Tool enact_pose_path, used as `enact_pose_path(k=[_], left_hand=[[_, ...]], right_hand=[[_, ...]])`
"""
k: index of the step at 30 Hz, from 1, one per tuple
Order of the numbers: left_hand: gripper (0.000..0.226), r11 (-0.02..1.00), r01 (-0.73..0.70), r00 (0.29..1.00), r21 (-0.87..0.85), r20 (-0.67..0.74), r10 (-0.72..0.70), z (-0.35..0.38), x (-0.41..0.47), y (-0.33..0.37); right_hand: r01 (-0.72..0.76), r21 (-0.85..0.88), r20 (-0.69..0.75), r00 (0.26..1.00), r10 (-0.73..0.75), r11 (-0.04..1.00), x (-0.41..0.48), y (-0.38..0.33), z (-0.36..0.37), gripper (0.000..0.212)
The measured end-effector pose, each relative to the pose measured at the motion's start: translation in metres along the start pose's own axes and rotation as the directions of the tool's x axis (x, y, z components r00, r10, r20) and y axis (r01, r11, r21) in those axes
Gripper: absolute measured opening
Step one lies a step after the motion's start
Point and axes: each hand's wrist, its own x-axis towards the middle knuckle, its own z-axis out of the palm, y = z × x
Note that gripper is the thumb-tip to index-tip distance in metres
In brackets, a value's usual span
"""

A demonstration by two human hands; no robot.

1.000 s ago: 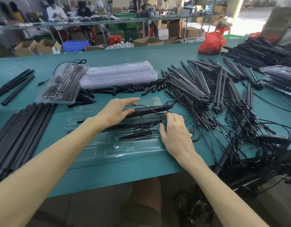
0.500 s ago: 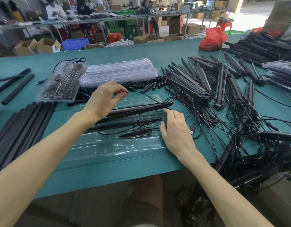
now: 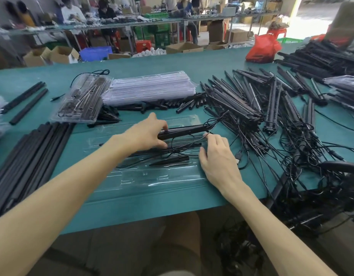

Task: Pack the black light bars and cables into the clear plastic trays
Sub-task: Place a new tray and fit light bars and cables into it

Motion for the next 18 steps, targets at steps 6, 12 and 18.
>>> enact_pose_path(k=[6, 12, 18], left_hand=[[0.048, 0.996, -0.083, 0.97, -0.015, -0.231, 0.077, 0.012, 0.002, -0.005], [0.044, 0.992, -0.116, 0.982, -0.058, -0.158, 0.105, 0.015, 0.003, -0.006], [0.041, 0.98, -0.193, 0.953, 0.053, -0.228, 0.2, 0.018, 0.0, 0.0]], right_hand=[[-0.001, -0.001, -0.007, 1.0, 0.001, 1.0, -0.001, 0.0, 0.0, 0.025], [-0.006, 0.007, -0.005, 1.0, 0.006, 1.0, 0.0, -0.001, 0.0, 0.024], [0.0, 0.009, -0.014, 1.0, 0.001, 1.0, 0.0, 0.0, 0.001, 0.025]])
